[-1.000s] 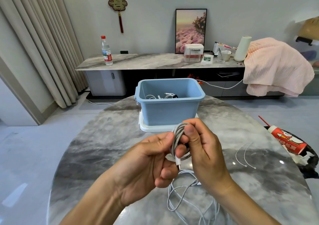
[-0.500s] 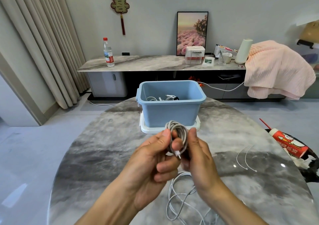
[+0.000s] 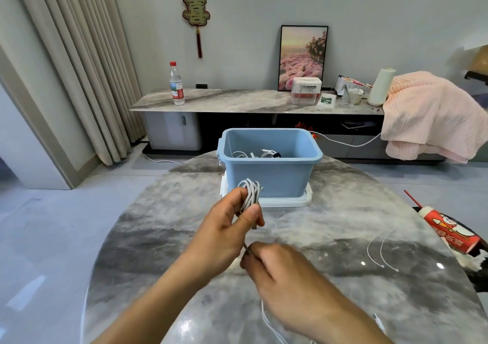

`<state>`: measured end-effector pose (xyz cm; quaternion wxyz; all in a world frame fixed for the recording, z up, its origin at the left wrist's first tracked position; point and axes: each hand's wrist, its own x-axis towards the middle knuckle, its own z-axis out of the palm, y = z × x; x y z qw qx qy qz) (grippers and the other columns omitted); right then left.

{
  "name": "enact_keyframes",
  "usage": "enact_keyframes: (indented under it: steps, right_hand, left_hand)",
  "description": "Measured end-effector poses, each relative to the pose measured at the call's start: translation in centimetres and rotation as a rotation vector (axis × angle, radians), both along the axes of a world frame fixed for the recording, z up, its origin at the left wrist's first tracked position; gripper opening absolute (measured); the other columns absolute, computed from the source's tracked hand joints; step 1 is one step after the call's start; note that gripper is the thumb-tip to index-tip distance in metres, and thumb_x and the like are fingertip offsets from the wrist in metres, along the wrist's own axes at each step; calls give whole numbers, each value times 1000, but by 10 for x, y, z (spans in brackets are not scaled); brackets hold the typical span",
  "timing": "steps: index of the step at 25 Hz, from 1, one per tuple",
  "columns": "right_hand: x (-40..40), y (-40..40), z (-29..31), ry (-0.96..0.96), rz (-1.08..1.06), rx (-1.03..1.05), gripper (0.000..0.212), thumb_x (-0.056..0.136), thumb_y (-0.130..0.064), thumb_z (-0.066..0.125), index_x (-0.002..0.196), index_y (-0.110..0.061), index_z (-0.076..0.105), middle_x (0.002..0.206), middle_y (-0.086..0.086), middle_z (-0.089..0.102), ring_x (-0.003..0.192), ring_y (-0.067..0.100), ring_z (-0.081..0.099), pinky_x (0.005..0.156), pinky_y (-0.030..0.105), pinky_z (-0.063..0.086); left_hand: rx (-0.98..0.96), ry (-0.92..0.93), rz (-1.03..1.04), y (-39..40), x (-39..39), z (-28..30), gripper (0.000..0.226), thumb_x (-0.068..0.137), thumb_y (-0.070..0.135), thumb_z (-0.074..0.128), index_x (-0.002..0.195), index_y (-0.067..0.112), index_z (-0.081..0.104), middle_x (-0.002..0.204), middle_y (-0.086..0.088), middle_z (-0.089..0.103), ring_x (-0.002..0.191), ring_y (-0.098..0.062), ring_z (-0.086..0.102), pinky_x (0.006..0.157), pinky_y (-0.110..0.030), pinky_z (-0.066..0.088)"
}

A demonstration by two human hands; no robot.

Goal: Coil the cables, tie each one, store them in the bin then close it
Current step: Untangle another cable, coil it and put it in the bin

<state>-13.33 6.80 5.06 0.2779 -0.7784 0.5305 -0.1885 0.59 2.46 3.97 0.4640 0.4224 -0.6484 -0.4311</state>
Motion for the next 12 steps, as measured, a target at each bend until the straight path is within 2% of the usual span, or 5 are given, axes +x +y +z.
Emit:
enact_keyframes:
  steps: [2,3,7,9,12]
  right_hand:
    - [-15,-5,10,-25,30,-205,34,98,-39,49,71,-19,49,62,-6,51,64,15,50,63,37,43]
    - [-22,-8,16,-42,46,-294,32,95,-41,52,71,-19,53,57,-6,48,60,15,47,59,35,40]
    - [-52,-26,28,-121,-20,-549,31,80,-57,64,76,-27,70,53,-15,54,51,9,49,49,26,40]
    - [-66,-36,25,-187,-72,-590,43,75,-65,67,69,-22,69,48,-10,46,46,10,39,45,24,32]
    - [-73,-43,16,-273,-47,-568,51,76,-68,67,65,-18,71,47,-2,45,45,13,36,44,28,30]
  left_hand:
    - [-84,-126,-25,-2,5,0,15,101,14,53,91,3,54,76,3,58,58,0,50,57,-10,38]
    - [-81,-140,-53,-1,7,0,17,101,16,52,91,3,53,72,8,55,56,-2,48,54,-11,38]
    - [63,-4,-243,7,4,8,28,99,29,44,93,2,49,74,1,53,50,-15,41,47,-18,36]
    - [123,48,-328,11,1,12,30,98,30,43,95,1,49,76,-5,52,49,-17,37,46,-18,32]
    - [217,70,-418,11,0,18,33,94,30,49,98,-3,48,75,-9,48,47,-16,33,42,-20,27]
